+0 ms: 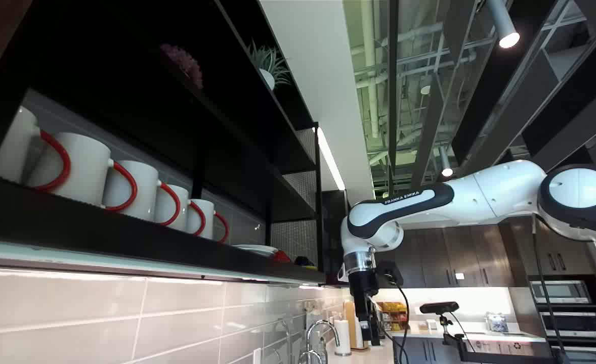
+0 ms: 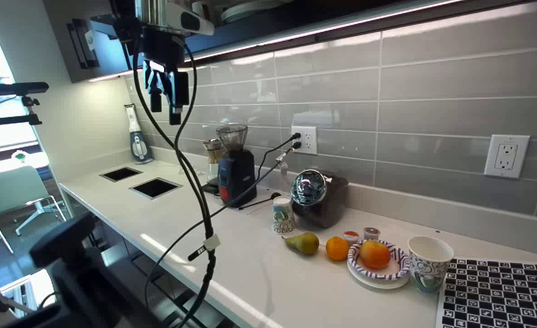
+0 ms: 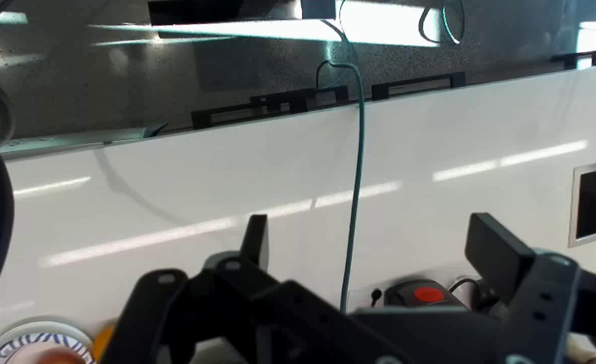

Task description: Put the white plates on the counter then unstack them.

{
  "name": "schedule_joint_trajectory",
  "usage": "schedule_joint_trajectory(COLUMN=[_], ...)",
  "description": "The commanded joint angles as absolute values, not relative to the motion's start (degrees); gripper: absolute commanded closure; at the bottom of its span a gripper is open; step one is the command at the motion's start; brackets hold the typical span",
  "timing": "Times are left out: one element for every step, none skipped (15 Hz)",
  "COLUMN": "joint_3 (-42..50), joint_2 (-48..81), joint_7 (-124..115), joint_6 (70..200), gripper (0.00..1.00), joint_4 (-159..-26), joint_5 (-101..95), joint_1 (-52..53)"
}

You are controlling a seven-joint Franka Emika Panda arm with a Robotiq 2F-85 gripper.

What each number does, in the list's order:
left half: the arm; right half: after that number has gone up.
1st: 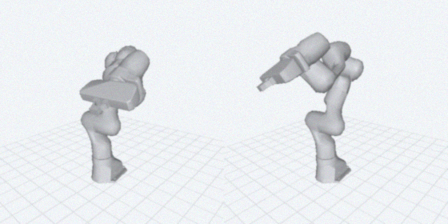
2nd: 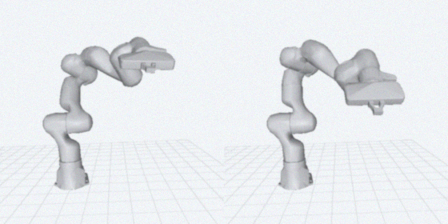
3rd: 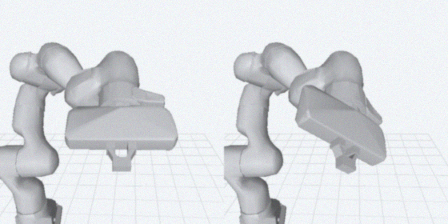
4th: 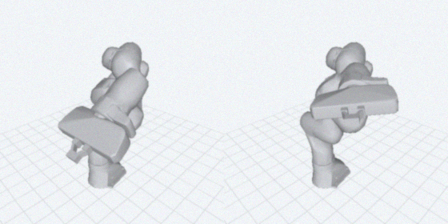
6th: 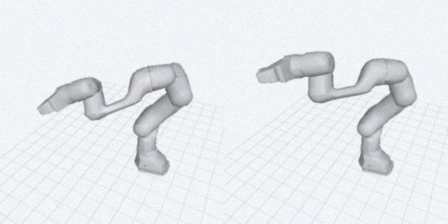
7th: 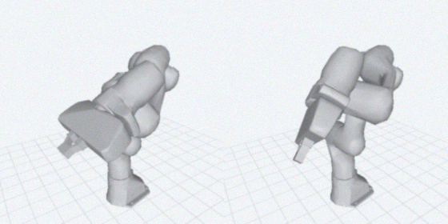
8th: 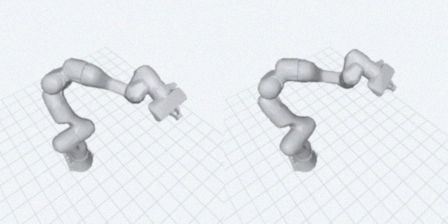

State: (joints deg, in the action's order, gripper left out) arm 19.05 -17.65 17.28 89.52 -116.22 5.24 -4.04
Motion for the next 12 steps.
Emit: schedule_joint_trajectory(joint_3=[17.43, 17.43, 17.43, 17.05, 16.27, 14.93, 13.57, 11.52, 9.99, 7.89, 6.20, 4.52], joint_2=[-17.37, -17.37, -17.37, -18.10, -18.56, -18.92, -18.85, -18.67, -18.30, -17.84, -17.10, -16.24], joint_7=[17.78, 17.78, 17.78, 16.82, 16.35, 16.31, 16.13, 15.55, 15.40, 14.46, 14.19, 14.30], joint_6=[89.35, 89.35, 89.35, 89.03, 89.15, 89.20, 88.34, 88.21, 87.25, 86.00, 85.48, 84.54], gripper=[0.00, 0.00, 0.00, 0.00, 0.00, 0.00, 0.00, 0.00, 0.00, 0.00, 0.00, 0.00], joint_4=[-116.07, -116.06, -116.06, -115.69, -115.23, -113.94, -112.24, -109.96, -107.73, -104.66, -101.86, -98.51], joint_5=[5.72, 5.72, 5.72, 5.19, 4.18, 2.75, 1.29, -1.16, -2.75, -4.40, -6.25, -8.07], joint_1=[-6.00, -6.00, -6.00, -6.10, -6.12, -5.86, -5.57, -4.95, -4.44, -3.74, -3.29, -2.64])
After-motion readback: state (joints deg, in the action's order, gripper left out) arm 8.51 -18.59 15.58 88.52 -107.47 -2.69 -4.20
